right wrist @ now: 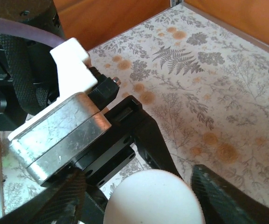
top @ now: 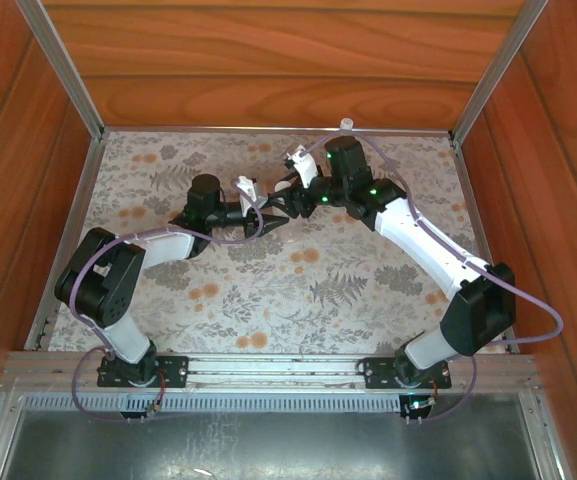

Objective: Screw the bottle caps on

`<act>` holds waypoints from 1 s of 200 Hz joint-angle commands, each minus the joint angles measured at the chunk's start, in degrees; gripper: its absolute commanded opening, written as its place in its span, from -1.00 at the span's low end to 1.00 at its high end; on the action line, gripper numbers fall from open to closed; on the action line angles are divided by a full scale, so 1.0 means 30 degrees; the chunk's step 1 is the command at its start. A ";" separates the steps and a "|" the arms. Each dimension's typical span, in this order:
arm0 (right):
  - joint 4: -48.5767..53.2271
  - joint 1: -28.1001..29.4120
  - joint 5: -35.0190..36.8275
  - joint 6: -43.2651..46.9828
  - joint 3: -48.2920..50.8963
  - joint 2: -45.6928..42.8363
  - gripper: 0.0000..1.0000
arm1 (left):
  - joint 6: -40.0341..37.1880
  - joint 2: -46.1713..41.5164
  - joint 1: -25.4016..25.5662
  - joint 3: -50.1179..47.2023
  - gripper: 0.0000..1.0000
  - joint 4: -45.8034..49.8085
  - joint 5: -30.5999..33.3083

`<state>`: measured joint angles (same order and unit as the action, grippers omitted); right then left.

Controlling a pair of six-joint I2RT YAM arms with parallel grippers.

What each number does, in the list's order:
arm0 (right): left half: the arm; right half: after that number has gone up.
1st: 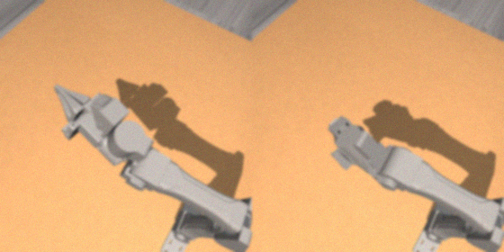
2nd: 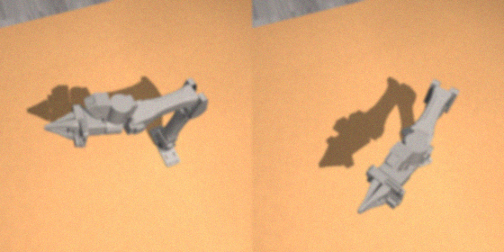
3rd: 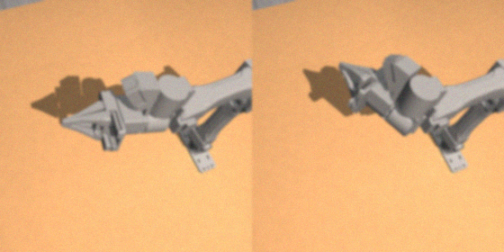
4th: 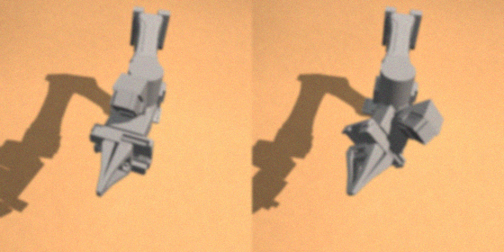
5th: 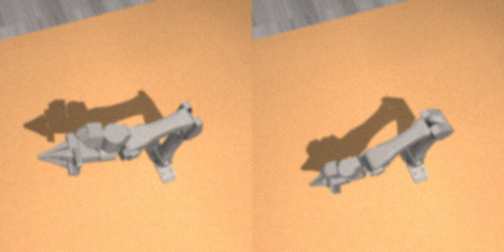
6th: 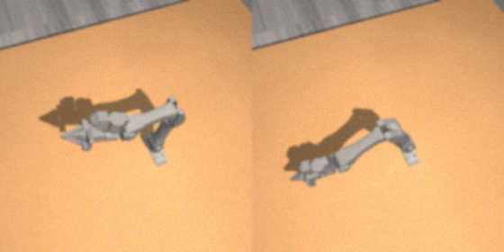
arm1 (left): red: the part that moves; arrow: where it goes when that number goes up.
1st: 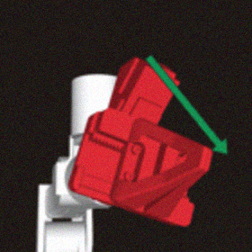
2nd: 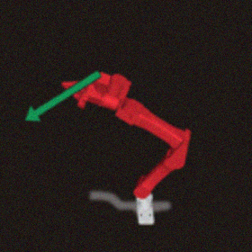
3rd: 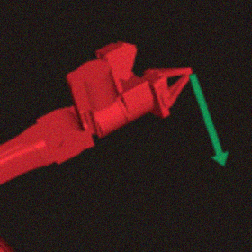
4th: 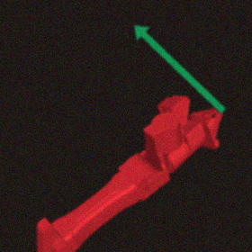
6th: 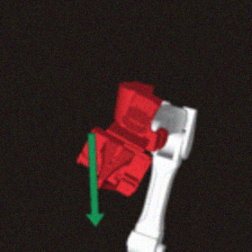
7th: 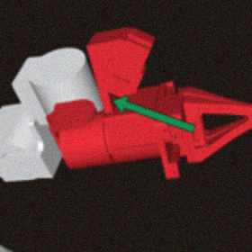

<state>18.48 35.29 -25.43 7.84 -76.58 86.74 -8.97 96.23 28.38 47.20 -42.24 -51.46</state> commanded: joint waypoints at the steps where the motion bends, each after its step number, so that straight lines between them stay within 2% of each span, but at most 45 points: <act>1: 0.0366 0.0073 -0.0034 0.0223 -0.0322 0.0198 -0.01 | 0.0120 0.0207 -0.0114 0.0510 0.06 -0.0503 -0.0301; 29: -0.0360 0.0085 0.0010 -0.0084 -0.0256 0.0157 -0.38 | 0.0105 0.0196 -0.0085 0.0444 0.06 -0.0510 -0.0277; 46: -0.0726 0.0069 0.0353 -0.0165 -0.0176 0.0098 -0.42 | 0.0078 0.0100 -0.0097 0.0432 0.07 -0.0495 -0.0310; 70: -0.1714 0.0038 0.1722 -0.0515 0.0268 -0.0211 -0.47 | 0.0070 -0.0166 -0.0094 0.0283 0.22 -0.0493 -0.0128; 88: -0.2465 -0.0190 0.2902 -0.1123 0.0731 -0.0435 -0.53 | 0.0065 -0.0312 -0.0153 0.0123 0.50 -0.0483 0.0149; 92: -0.2602 -0.0242 0.3014 -0.1259 0.0802 -0.0457 -0.53 | 0.0078 -0.0335 -0.0198 0.0102 0.62 -0.0481 0.0183; 98: -0.2838 -0.0370 0.3178 -0.1491 0.0978 -0.0492 -0.53 | 0.0132 -0.0373 -0.0246 0.0060 0.95 -0.0465 0.0270; 101: -0.2951 -0.0422 0.3208 -0.1600 0.1052 -0.0531 -0.53 | 0.0183 -0.0372 -0.0237 0.0018 1.00 -0.0468 0.0293; 155: -0.5154 -0.1303 0.4931 -0.2784 0.2753 -0.0818 -0.54 | 0.0573 -0.1331 -0.0723 -0.1370 1.00 -0.0473 0.1719; 200: -0.9398 -0.1683 0.5928 -0.3276 0.5235 -0.0549 -0.54 | 0.0832 -0.1841 -0.1102 -0.2512 1.00 -0.0473 0.2572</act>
<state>-0.27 30.96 -10.04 -0.25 -63.72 85.97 -7.42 92.14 25.67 40.66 -42.83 -45.39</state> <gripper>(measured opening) 0.423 0.999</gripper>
